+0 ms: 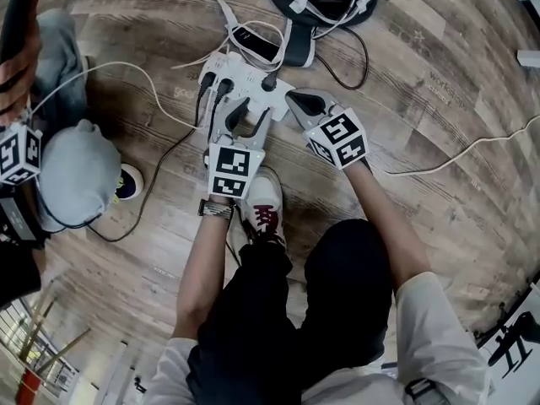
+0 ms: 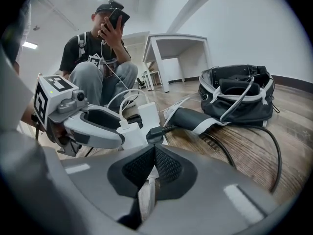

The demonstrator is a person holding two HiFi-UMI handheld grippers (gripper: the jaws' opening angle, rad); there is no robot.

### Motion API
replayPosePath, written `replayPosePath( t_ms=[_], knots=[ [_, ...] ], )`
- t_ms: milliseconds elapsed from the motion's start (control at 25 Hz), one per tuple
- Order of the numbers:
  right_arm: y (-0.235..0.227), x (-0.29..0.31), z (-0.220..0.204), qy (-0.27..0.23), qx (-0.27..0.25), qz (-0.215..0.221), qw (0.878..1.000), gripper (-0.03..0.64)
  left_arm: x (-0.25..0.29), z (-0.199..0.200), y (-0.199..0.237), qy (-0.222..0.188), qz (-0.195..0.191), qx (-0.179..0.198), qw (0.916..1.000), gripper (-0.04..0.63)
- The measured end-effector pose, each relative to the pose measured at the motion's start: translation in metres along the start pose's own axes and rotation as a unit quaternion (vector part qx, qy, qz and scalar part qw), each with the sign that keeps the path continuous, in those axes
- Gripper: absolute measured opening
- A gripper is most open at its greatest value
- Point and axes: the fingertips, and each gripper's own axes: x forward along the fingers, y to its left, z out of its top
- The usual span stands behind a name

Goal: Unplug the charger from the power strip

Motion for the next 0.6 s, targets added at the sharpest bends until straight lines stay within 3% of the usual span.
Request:
replayPosePath(
  t_ms=[400,600],
  knots=[
    [-0.006,0.009,-0.015,0.033,-0.005,-0.014,0.999,0.003,0.016,-0.006,-0.001,0.001,0.002,-0.027,0.9996,0.192],
    [-0.006,0.010,-0.014,0.034,-0.010,-0.013,0.999,0.002,0.017,-0.006,0.007,-0.002,0.025,-0.036,0.9991,0.176]
  ],
)
